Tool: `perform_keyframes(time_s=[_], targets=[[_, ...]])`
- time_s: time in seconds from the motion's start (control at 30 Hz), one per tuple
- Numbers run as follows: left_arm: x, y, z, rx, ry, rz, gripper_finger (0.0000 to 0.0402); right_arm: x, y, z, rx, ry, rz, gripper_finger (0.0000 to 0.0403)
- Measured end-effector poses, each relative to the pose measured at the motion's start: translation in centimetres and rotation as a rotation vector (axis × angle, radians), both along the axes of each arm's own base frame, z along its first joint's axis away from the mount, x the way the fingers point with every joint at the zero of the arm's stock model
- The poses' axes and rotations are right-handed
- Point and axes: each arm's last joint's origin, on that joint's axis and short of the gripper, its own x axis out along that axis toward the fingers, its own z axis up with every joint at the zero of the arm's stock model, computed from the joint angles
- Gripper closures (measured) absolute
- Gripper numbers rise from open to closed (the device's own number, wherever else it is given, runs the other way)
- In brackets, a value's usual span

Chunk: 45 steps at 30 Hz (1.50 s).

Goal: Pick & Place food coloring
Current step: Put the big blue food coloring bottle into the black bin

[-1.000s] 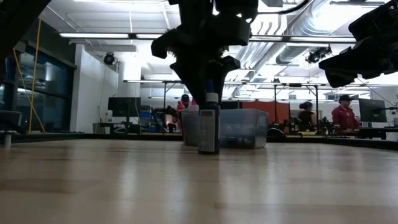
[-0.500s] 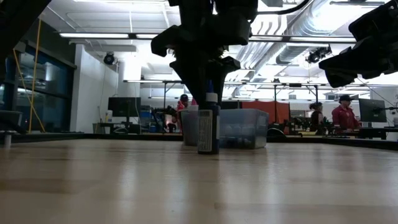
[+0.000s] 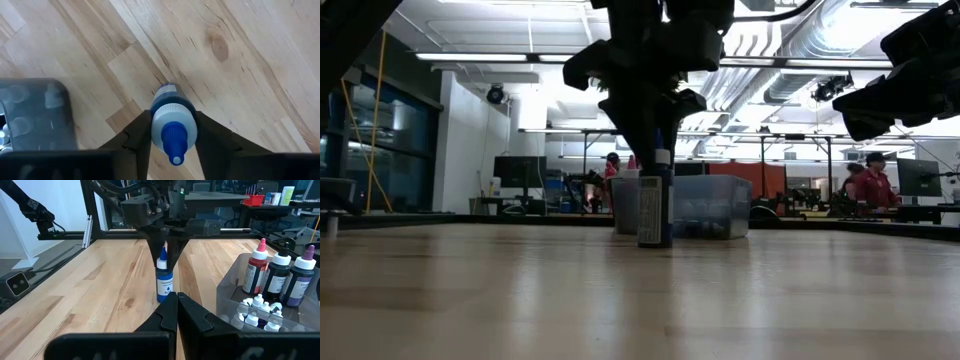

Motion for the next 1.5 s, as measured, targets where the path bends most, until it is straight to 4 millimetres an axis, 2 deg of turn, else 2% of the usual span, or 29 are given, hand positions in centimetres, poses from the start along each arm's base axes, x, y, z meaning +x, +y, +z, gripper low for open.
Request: perform_keyframes(time_s=[0.1,0.5,0.7,1.07,1.3,1.5], targets=[[0.0,0.0,0.0,0.000,0.000,0.000,0.0300,0.0,0.0,0.0,0.000,0.000,0.000,0.0400],[-0.4,0.1,0.6,0.046,0.039,0.008,0.0300,0.0,0.0,0.0,0.000,0.000,0.000,0.0401],[-0.7,0.2,3.0,0.039,0.056,0.025,0.0300,0.0,0.0,0.0,0.000,0.000,0.000,0.0401],[-2.8,1.2,11.2,0.005,0.032,0.114,0.0300,0.0,0.0,0.0,0.000,0.000,0.000,0.0401],[-3.6,3.5,13.2,0.171,-0.073,0.316,0.0300,0.0,0.0,0.0,0.000,0.001,0.000,0.0400],[-3.0,5.8,13.7,0.245,-0.171,0.447,0.0300,0.0,0.0,0.0,0.000,0.001,0.000,0.0400]])
